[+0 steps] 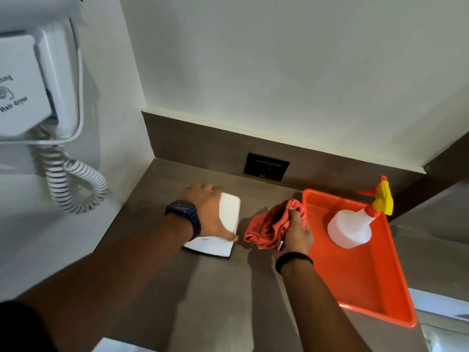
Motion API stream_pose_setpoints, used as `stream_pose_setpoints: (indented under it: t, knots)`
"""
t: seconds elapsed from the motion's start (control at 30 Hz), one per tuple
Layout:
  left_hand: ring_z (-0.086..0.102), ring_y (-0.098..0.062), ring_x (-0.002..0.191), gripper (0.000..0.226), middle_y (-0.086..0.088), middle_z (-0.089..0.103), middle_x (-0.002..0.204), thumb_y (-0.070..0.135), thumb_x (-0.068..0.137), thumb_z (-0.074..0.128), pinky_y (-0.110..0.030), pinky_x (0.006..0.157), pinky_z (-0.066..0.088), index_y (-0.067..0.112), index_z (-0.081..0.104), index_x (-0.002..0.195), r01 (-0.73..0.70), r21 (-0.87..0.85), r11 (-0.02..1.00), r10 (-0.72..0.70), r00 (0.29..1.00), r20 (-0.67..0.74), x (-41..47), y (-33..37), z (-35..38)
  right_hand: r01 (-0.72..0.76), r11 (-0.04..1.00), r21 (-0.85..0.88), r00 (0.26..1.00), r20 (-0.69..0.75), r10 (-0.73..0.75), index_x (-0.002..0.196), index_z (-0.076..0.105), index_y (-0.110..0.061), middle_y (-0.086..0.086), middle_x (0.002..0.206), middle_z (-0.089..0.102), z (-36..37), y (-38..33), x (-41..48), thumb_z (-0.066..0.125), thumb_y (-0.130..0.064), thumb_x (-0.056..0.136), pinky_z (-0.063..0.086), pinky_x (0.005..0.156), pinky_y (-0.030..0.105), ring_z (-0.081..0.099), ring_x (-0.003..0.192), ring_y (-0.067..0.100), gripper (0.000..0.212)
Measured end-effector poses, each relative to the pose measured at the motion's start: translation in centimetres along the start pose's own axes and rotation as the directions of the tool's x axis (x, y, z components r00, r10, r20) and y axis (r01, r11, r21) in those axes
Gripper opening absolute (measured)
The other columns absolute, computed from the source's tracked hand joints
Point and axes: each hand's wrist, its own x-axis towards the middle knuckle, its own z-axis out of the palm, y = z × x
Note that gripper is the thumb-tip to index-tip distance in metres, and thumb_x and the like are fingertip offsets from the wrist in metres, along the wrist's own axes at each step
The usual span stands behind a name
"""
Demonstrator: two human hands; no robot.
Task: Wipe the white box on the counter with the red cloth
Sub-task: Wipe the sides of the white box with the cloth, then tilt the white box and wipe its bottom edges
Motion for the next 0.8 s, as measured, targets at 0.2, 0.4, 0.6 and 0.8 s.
stream_pose_setpoints:
  t: [0.2, 0.4, 0.6, 0.8]
  knots:
    - [0.053, -0.03, 0.116, 0.128, -0.006, 0.055, 0.133, 0.1, 0.024, 0.055, -0.041, 0.094, 0.047, 0.026, 0.047, 0.129, 0.402, -0.206, 0.892, -0.358, 0.907, 0.221, -1.1, -3.5, -1.1, 0.025, 1.0, 0.015, 1.0, 0.018, -0.025, 0.104, 0.07, -0.009, 0.011, 0.096, 0.072, -1.8, 0.2, 1.0, 0.064, -0.013, 0.09, 0.055, 0.089, 0.045, 0.068, 0.097, 0.032, 0.016]
    - [-0.011, -0.027, 0.145, 0.168, -0.001, -0.017, 0.158, 0.079, 0.018, 0.078, -0.048, 0.117, 0.002, 0.041, -0.041, 0.13, -0.121, 0.102, 0.987, 0.064, 0.894, 0.443, -2.1, -5.6, -1.2, 0.057, 0.997, -0.049, 0.997, 0.046, -0.054, 0.092, 0.074, -0.011, 0.015, 0.092, 0.072, -2.6, 2.3, 0.6, 0.064, -0.008, 0.089, 0.056, 0.083, 0.039, 0.066, 0.085, 0.026, 0.01]
    - [0.034, -0.023, 0.129, 0.139, 0.001, 0.029, 0.147, 0.071, 0.026, 0.074, -0.034, 0.105, 0.031, 0.024, 0.015, 0.143, -0.218, 0.042, 0.975, 0.2, 0.945, 0.257, -0.7, -4.4, 0.1, 0.139, 0.979, -0.148, 0.981, 0.155, -0.116, 0.082, 0.074, -0.019, 0.006, 0.08, 0.074, -2.0, 4.2, -0.7, 0.07, -0.011, 0.087, 0.058, 0.069, 0.031, 0.067, 0.071, 0.017, 0.01]
    - [0.04, -0.022, 0.12, 0.138, -0.001, 0.041, 0.139, 0.078, 0.019, 0.065, -0.035, 0.099, 0.038, 0.023, 0.021, 0.138, -0.203, 0.022, 0.979, 0.198, 0.971, 0.133, -0.2, -3.7, 2.0, 0.3, 0.931, -0.21, 0.933, 0.267, -0.241, 0.083, 0.073, -0.031, -0.013, 0.076, 0.075, 0.9, 5.0, -1.1, 0.067, -0.007, 0.088, 0.054, 0.063, 0.01, 0.07, 0.072, -0.003, 0.025]
